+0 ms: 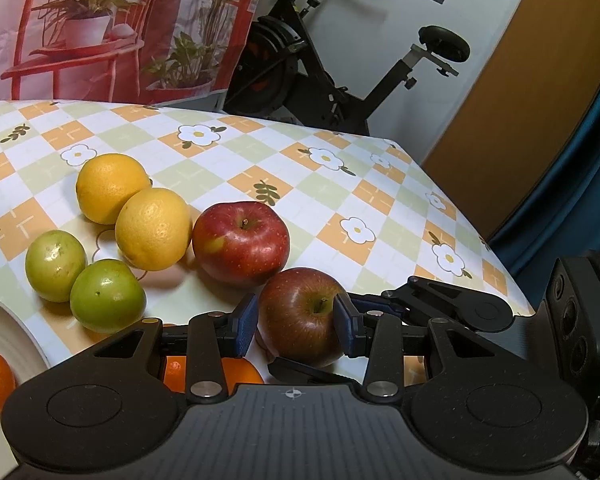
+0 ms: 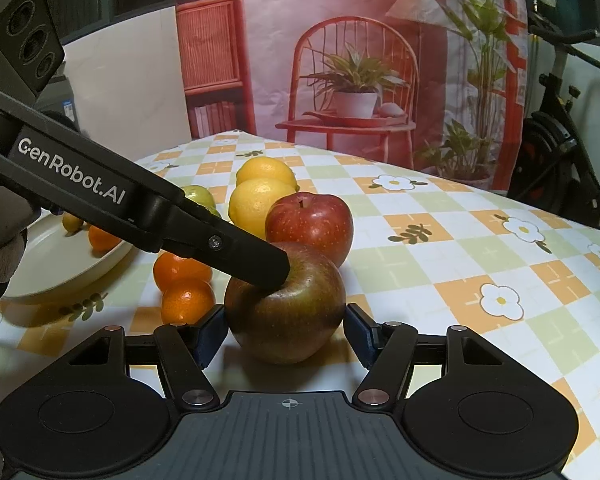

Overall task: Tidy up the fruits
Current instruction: 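Close both tools on the large red apple from its sides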

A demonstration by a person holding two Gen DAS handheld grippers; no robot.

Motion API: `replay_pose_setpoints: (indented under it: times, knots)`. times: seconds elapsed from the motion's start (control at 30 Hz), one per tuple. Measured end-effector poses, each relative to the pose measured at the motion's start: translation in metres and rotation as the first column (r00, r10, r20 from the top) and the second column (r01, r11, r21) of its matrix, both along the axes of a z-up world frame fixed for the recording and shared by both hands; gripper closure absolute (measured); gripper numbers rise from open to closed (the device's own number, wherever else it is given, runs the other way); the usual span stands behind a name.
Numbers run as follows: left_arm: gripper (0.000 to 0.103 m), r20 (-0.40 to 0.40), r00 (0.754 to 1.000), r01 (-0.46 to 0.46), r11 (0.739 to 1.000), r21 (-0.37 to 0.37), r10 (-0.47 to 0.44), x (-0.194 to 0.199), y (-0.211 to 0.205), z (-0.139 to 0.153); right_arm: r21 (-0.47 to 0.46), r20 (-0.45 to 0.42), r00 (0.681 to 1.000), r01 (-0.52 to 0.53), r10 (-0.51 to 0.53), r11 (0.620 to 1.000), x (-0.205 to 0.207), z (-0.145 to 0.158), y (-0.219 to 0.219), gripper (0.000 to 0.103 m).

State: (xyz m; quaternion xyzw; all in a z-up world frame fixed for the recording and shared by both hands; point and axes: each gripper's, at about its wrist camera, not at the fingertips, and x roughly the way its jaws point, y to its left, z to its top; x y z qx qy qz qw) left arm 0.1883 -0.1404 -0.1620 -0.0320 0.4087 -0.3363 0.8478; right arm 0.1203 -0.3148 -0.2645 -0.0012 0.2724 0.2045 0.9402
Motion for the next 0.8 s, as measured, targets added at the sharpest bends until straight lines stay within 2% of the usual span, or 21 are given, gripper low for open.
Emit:
replay_pose_setpoints:
  times: [0.23,0.43,0.8]
  knots:
    - [0.059,0.001,1.0,0.001,1.0,0.004,-0.001,-0.0001,-0.0002,0.0006,0.004,-0.006,1.0,0.0,0.0,1.0,0.0017,-0.0012,0.0003,0.044]
    - [0.059,-0.002,1.0,0.003,1.0,0.006,-0.002,0.0009,-0.0006,0.0,-0.034,-0.027,1.0,-0.001,0.0,0.999,0.0043,-0.0038,0.006,0.045]
    - [0.06,-0.003,1.0,0.016,1.0,0.006,-0.016,0.0009,-0.0031,0.0006,-0.024,-0.021,1.0,0.001,-0.001,1.0,0.0028,-0.0034,0.006,0.046]
